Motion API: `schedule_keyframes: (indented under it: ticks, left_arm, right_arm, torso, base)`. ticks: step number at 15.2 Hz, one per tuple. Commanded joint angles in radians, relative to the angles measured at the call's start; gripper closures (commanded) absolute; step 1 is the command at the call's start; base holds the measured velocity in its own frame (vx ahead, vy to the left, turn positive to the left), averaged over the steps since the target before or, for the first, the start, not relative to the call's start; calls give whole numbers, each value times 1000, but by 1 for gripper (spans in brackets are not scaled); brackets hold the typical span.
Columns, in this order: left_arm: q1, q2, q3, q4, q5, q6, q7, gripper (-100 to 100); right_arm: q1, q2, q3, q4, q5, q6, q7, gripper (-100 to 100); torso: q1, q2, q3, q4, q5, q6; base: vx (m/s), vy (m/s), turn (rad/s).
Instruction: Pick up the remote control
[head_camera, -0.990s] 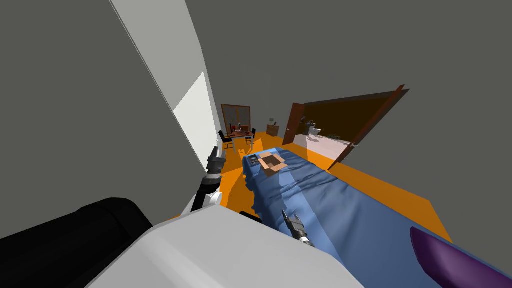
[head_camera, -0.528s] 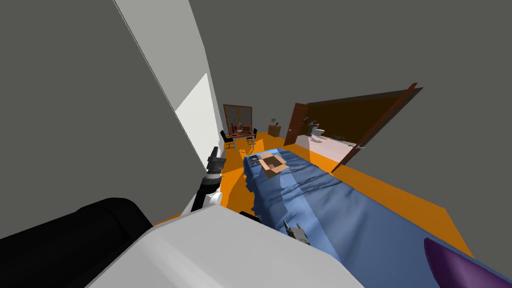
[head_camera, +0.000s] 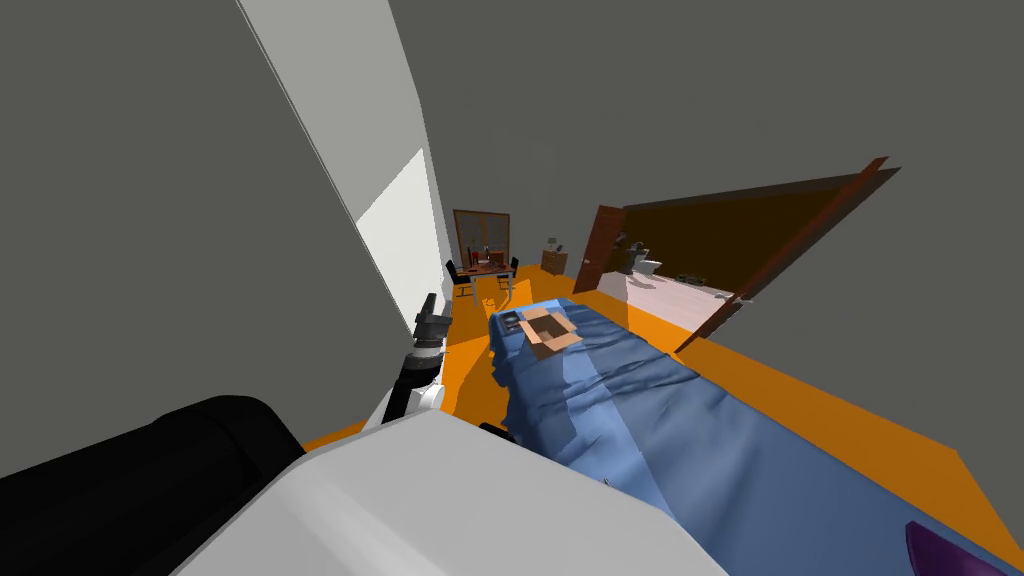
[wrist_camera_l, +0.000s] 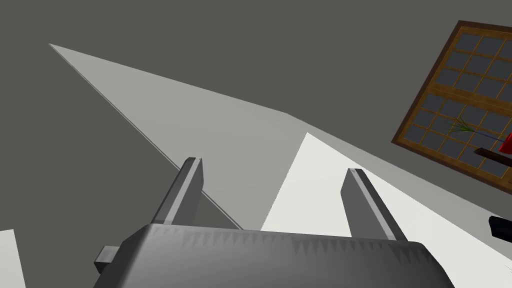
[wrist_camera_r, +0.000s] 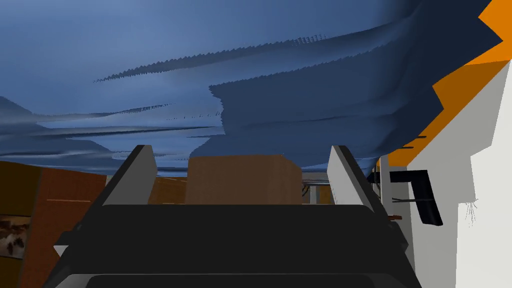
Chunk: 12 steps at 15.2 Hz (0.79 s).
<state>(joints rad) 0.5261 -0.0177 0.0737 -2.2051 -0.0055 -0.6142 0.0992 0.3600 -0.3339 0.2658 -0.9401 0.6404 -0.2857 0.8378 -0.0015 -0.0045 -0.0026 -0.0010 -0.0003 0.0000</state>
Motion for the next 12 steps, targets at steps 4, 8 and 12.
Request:
schedule_keyframes:
  ticks: [4,8,12]
  left_arm:
    - [0,0,0,0,0,0,0,0]
    - [0,0,0,0,0,0,0,0]
    - [0,0,0,0,0,0,0,0]
  right_arm:
    - [-11,-16,10,89,25,9,40,-100]
    - [-22,-38,24,171,58,21,90,-100]
    - [-32,-58,36,263,86,32,132,-100]
  torso:
    - [0,1,1,0,0,0]
    - [1,2,1,0,0,0]
    - [0,0,0,0,0,0]
  base:
    - [32,-25,42]
    - [27,-24,55]
    - [46,-30,82]
